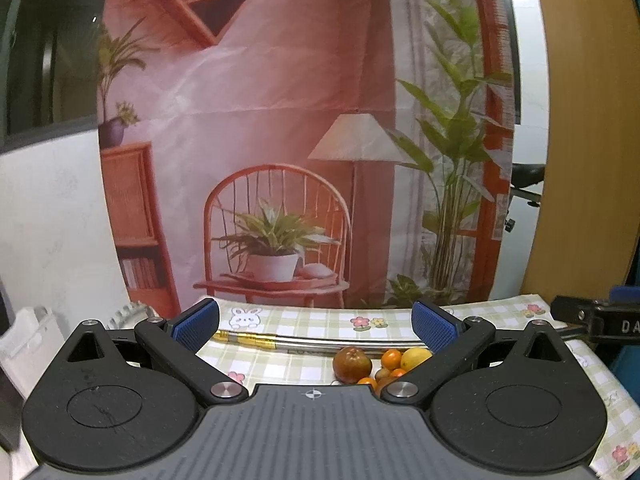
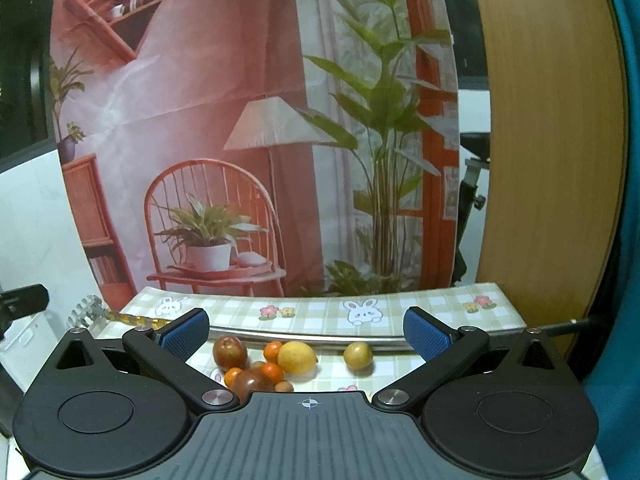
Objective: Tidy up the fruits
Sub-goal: 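Move both tools down toward the fruit pile beside the white plate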
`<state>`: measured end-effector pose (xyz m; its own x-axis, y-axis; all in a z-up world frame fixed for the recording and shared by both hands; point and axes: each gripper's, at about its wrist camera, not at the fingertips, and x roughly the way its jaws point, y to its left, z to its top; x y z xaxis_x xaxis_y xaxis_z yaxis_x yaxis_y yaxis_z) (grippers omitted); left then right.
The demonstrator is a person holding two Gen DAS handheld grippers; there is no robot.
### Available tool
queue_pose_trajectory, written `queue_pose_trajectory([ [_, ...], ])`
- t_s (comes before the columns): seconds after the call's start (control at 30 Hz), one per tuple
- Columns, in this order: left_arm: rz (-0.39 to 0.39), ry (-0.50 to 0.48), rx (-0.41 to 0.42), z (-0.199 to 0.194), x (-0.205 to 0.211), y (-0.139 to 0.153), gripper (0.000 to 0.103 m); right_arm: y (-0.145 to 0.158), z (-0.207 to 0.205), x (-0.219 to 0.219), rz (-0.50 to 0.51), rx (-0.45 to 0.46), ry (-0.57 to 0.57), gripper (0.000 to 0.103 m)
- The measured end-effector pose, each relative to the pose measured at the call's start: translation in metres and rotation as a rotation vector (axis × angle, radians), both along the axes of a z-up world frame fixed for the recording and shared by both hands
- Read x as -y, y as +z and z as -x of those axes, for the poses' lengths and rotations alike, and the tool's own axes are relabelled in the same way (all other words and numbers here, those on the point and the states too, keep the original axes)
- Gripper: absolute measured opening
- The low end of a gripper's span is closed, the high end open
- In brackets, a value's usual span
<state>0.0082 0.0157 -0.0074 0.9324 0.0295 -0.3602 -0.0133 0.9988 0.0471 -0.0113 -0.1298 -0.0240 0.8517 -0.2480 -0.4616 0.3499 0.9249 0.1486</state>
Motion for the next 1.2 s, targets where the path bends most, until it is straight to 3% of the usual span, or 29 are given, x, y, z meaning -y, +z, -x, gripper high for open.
queue_pose_trajectory([
  [0.27,0.062,0.047,-0.058,-0.021,-0.032,-0.022,0.103,-0.032,-0.016,0.019,-0.088,-0.045,0.009,0.103],
  [0.53,0.095,0.09,-0.106,-0.042,-0.051,-0.054,0.103,-0.063,-0.034,0.023,-0.1,-0.086,0.048,0.103],
  [0.8,0.073,0.032,-0.118,-0.052,-0.049,-0.074,0.103,-0.085,-0.056,0.02,-0.1,-0.121,0.136,0.103],
  [1.0,0.173,-0.013,-0.163,-0.07,-0.056,-0.099,0.103,-0.1,-0.068,0.015,-0.063,-0.138,0.185,0.103],
  [1.2,0.132,-0.022,-0.147,-0.086,-0.055,-0.123,0.101,-0.117,-0.082,0.023,-0.071,-0.161,0.168,0.103],
])
